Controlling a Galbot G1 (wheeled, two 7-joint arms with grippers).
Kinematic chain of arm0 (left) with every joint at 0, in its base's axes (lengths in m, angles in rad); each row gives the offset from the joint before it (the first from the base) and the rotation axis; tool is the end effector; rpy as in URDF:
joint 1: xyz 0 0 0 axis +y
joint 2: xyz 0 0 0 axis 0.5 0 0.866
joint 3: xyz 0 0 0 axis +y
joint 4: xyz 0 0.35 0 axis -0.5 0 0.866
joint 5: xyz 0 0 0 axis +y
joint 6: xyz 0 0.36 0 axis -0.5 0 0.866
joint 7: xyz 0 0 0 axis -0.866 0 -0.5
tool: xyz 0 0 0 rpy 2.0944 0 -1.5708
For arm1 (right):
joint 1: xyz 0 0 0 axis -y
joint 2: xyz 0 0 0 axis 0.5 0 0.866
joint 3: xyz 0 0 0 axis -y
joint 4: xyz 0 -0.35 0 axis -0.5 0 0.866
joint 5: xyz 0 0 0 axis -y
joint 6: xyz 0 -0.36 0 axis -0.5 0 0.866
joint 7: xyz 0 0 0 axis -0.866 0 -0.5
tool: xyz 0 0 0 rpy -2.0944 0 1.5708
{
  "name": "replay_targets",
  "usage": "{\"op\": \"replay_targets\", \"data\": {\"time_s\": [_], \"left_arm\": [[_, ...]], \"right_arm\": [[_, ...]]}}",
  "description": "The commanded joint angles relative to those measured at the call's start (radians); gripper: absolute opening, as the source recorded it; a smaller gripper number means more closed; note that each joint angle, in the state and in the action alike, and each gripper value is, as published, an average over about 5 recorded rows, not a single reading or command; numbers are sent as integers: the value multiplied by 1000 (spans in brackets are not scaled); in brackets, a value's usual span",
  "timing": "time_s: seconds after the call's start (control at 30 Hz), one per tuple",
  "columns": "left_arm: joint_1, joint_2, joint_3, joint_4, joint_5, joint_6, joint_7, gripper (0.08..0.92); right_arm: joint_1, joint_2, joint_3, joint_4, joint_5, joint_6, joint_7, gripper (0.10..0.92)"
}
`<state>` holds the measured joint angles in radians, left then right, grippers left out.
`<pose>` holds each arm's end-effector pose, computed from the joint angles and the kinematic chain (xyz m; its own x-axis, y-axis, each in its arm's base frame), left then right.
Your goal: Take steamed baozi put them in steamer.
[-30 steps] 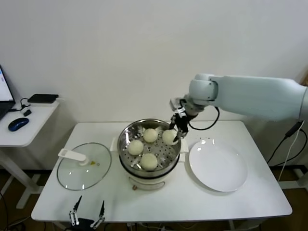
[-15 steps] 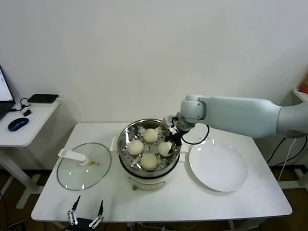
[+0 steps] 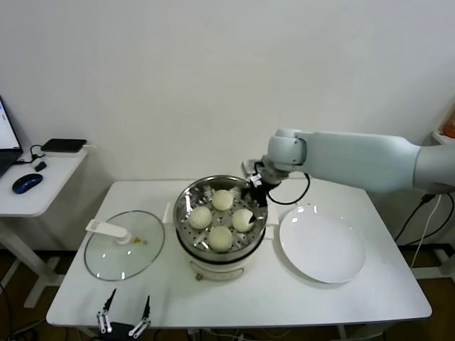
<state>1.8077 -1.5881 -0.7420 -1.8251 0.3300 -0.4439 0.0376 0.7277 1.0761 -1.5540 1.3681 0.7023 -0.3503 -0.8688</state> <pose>0.0667 0.0710 -0.4233 -0.9943 -0.0078 0.1066 0.0366 0.9121 0.4083 0.5421 0.0708 -0.0626 -0.1293 -0.2900 0.9483 -0.9531 -0.2277 -0.1996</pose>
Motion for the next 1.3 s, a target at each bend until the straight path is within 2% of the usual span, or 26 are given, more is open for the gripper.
{"op": "replay_targets", "data": {"time_s": [0.03, 0.23, 0.37, 0.53, 0.73, 0.83, 1.0, 1.3], "left_arm": [[1, -1, 4, -5, -1, 1, 0, 823], [-3, -2, 8, -13, 0, 6, 2, 823], [-8, 0, 10, -15, 0, 6, 4, 823], [-13, -2, 15, -17, -6, 7, 5, 823], [-16, -7, 26, -16, -7, 2, 5, 823], [-19, -8, 27, -15, -8, 2, 6, 823], [-24, -8, 27, -11, -7, 0, 6, 823], [-27, -4, 23, 1, -22, -12, 3, 823]], "right_arm": [[154, -118, -14, 25, 163, 15, 45, 821], [-229, -368, 420, 164, 34, -22, 364, 823], [-548, -490, 744, 251, -7, 1, 482, 823], [-824, -565, 1019, 323, -60, 48, 577, 823], [-1188, -599, 1303, 404, -85, 198, 728, 823], [-1468, -556, 1543, 463, -86, 286, 781, 823], [-1871, -391, 1889, 540, -97, 393, 807, 823], [-2195, -71, 2113, 574, -221, 554, 784, 823]]}}
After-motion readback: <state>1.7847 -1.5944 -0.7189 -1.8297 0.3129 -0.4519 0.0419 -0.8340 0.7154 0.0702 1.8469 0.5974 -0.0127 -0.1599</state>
